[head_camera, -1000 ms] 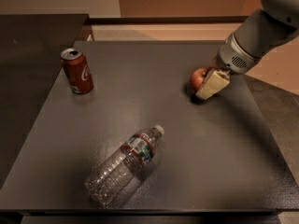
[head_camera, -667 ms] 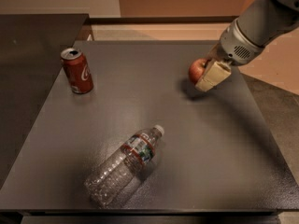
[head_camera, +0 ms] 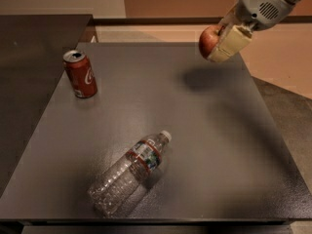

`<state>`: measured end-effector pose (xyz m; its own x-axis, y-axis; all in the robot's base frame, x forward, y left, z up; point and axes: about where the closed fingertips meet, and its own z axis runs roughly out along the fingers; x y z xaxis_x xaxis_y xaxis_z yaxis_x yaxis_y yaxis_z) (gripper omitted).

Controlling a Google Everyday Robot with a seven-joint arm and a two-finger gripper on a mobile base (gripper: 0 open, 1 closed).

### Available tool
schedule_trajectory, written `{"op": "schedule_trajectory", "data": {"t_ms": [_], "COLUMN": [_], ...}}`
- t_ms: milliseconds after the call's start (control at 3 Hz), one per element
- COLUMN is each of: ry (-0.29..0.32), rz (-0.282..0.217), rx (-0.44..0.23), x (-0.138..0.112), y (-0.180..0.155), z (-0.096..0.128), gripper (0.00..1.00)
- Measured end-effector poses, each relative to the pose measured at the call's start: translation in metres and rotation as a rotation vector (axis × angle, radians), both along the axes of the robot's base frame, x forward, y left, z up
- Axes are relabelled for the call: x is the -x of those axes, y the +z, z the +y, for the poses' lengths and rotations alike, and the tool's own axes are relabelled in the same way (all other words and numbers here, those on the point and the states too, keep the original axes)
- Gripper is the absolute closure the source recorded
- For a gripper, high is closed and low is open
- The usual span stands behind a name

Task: Pick apple

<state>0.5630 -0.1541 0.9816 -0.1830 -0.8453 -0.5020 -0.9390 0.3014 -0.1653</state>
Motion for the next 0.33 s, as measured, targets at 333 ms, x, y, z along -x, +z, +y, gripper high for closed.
{"op": "schedule_trajectory", "data": {"t_ms": [333], "ry": [0.0], "rz": [0.0], "rx": [0.0], "x": [0.0], "y": [0.0], "z": [0.0], "gripper": [1.0]}}
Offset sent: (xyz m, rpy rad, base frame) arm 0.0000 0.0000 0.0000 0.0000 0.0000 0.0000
